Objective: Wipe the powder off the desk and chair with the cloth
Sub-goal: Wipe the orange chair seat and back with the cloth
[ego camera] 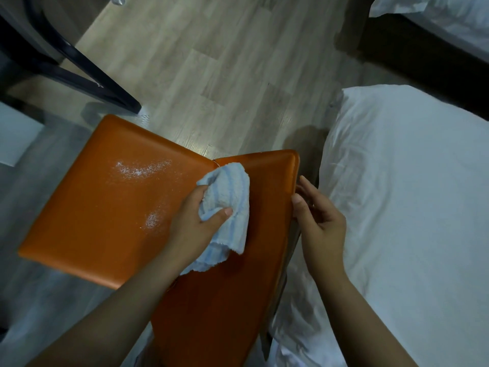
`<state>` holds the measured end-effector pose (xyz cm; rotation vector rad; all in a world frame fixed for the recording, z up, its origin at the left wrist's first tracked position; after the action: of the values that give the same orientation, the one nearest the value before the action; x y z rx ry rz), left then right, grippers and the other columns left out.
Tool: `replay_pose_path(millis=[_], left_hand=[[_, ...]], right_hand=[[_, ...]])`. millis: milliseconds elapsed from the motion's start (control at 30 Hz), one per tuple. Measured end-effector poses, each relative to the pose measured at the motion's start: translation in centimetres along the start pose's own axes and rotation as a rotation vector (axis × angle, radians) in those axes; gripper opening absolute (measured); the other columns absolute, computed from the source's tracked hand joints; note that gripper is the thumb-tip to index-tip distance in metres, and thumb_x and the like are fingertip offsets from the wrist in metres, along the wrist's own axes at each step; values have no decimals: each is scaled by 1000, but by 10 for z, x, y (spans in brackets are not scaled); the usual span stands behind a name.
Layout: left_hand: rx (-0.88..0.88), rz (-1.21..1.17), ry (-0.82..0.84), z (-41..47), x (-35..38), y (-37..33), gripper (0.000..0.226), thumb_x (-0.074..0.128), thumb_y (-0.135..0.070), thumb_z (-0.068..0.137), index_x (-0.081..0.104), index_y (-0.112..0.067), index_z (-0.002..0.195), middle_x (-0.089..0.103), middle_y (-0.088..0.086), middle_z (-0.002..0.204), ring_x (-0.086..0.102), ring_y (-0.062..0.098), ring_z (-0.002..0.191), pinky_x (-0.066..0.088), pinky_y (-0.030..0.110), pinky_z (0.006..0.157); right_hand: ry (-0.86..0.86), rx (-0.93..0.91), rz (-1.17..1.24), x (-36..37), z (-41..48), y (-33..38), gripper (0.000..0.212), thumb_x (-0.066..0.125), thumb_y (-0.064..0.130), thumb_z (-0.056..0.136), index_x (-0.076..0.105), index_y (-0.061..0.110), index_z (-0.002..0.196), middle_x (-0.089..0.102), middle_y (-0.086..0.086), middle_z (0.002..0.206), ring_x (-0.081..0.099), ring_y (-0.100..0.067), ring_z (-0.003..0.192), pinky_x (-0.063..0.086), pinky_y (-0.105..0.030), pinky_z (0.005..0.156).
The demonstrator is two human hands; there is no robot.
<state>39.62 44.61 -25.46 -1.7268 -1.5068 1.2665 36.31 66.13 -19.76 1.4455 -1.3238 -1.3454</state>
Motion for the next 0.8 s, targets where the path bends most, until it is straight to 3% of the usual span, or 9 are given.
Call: replay_pose_path(millis=[133,233,500,800], left_hand=[[15,-85,15,-35,2,-25,48,68,-32,85,51,-24,129,60,-11,121,58,6,110,48,27,89],[57,-125,33,-54,12,-37,49,68,-33,85,50,-26,130,60,-13,122,57,1,110,49,27,90],[118,38,6,-54,45,-43,61,64,-52,81,42,-28,133,50,-8,125,51,9,115,47,39,99],[80,-5,19,-27,56,-21,68,70,-38,83,38,-18,139,49,-1,137,49,15,125,40,40,107]], right_hand=[[4,81,-32,-12,-19,-1,34,56,14,95,58,15,129,67,-5,114,67,-13,101,59,-30,81],[9,101,-58,-16,-37,-3,29,56,16,95,61,16,124,69,-5,109,69,-12,93,58,-25,75],[-8,137,-87,-29,-65,-14,28,57,15,95,63,15,122,70,-5,107,70,-13,90,59,-25,72],[47,176,-15,-25,-70,-24,27,60,22,92,67,14,117,73,1,102,71,-11,90,57,-21,70]])
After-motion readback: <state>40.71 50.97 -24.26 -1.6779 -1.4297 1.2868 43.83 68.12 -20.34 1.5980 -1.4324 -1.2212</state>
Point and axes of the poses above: each hand's wrist, its own z-axis towards the middle knuckle, its own x-axis out of the palm, y = z × x, the point moved 5 cm from there along z, towards the middle knuckle
